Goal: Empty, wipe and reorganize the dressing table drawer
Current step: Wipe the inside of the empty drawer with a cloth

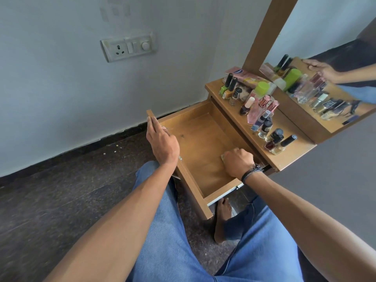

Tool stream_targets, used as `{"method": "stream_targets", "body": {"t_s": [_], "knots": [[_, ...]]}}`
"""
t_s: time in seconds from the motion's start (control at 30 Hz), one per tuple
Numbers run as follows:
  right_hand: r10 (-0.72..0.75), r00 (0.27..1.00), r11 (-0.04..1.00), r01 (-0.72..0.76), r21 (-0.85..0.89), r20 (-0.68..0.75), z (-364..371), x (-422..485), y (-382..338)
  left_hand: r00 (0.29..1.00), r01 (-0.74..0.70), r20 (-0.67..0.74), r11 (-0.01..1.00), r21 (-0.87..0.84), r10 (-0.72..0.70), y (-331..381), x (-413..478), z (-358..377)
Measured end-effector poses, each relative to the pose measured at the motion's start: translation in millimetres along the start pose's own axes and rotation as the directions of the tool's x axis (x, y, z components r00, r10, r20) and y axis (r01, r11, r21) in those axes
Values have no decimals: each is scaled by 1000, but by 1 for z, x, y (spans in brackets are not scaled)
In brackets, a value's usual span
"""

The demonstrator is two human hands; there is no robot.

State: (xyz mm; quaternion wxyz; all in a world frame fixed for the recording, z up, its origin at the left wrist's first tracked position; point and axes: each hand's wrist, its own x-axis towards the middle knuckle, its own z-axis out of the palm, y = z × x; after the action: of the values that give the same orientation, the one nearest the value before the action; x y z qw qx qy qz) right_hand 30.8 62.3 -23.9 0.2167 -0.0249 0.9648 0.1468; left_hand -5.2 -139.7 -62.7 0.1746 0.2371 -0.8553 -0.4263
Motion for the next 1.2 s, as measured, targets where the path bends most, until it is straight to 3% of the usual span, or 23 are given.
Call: {"method": "stream_targets", "body": {"t_s": [0.27,0.37,0.5,0.6,0.73,0.83,0.9,0.93,0.97,1.03,1.1,1.2], "knots": [[-171,980,942,134,309,97,-1,-31,-54,1000,5,1,1000,-5,-5,-1,0,-1],[-169,976,860,78,504,138,-2,-34,-55,1000,-1,28,1000,-16,2,1,1,-2],[-155,983,493,-10,870,99,2,-43,-24,1000,3,29,1000,-22,-3,3,0,-4],[-71,997,102,-21,995,28,-3,-69,-3,999,29,31,997,-77,-27,4,-1,-7],[-11,998,-373,51,926,-60,-2,-96,24,997,66,-26,986,-153,-71,17,-10,-18],[-22,999,-639,25,768,-50,6,-109,37,996,-91,-39,979,-185,85,40,-34,-30],[-46,998,-740,-6,673,-42,12,-116,44,975,-167,99,952,-256,198,59,-58,-37],[-51,997,-770,-7,638,-50,15,-119,47,952,-132,226,941,-311,208,69,-71,-40],[-54,997,-788,-6,615,-60,17,-122,49,907,-50,375,933,-355,191,79,-84,-44],[-43,996,-811,12,586,-80,19,-128,53,753,156,644,915,-373,134,89,-107,-48],[-17,995,-829,42,558,-102,21,-135,58,635,274,766,896,-349,104,94,-124,-47],[31,993,-831,87,549,-111,21,-151,69,556,340,824,874,-347,111,102,-143,-48]]}}
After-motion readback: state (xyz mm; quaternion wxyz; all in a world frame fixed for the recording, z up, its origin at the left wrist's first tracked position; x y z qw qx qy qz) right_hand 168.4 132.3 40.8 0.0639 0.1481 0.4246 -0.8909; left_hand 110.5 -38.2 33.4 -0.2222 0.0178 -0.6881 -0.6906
